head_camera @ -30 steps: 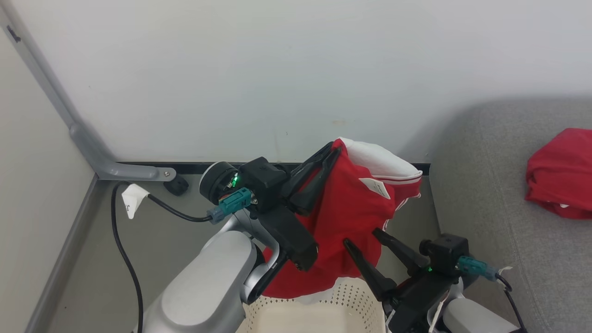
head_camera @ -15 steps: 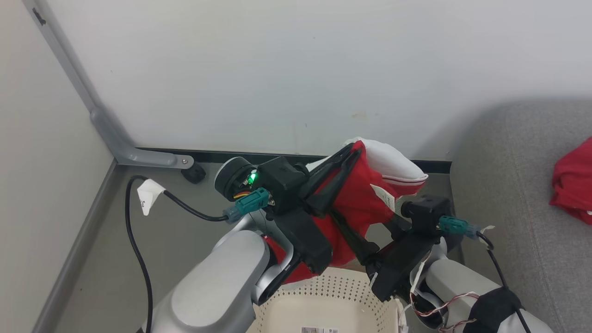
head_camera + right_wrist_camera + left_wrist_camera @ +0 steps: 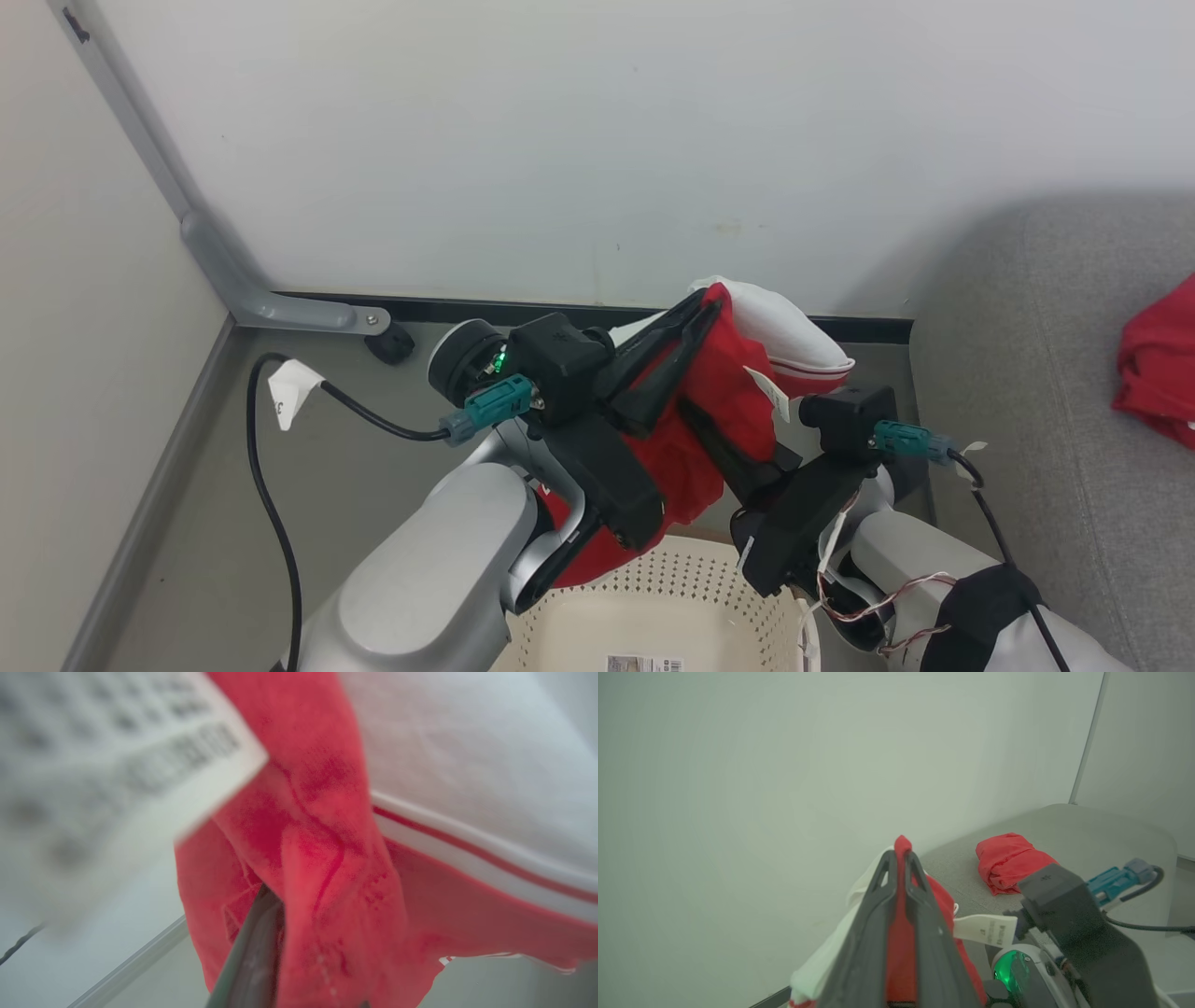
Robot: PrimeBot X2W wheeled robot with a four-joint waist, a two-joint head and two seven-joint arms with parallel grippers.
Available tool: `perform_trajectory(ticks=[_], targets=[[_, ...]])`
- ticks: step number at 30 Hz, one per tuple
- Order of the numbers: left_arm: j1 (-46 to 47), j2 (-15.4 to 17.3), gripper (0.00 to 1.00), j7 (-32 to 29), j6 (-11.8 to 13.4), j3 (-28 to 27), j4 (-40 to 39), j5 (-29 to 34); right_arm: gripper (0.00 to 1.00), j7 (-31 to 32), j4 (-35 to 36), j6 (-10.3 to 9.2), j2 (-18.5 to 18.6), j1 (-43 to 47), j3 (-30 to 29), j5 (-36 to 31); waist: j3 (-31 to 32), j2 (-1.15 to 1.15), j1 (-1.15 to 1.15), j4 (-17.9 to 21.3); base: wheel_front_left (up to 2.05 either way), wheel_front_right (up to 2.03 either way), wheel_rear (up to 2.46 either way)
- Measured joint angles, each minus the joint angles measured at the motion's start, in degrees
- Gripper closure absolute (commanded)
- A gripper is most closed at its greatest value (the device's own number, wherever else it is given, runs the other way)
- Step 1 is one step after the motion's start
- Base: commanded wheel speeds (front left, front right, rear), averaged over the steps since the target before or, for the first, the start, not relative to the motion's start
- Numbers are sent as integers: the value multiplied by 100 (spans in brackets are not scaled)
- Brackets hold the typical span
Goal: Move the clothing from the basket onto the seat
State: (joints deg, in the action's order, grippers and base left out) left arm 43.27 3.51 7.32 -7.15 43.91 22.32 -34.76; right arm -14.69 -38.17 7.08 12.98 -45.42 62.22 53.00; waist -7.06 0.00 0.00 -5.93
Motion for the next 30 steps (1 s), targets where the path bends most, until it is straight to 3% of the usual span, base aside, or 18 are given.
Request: perform_trajectory(ticks=[16,18,19,30], targets=[[-166,223,98,3,14,-186,297,-83,100,1,394,0,454,176,-464,205,69,0,0,359,0,0,0],[-177,243,69,7,14,-187,301,-83,100,1,457,0,501,176,-549,205,91,0,0,418,0,0,0],[-185,256,0,9,14,-187,302,-85,100,1,476,0,527,176,-588,205,103,0,0,447,0,0,0],[-396,356,0,69,18,-178,160,-91,100,1,713,-1,926,304,-1065,132,225,0,-1,833,0,0,0]])
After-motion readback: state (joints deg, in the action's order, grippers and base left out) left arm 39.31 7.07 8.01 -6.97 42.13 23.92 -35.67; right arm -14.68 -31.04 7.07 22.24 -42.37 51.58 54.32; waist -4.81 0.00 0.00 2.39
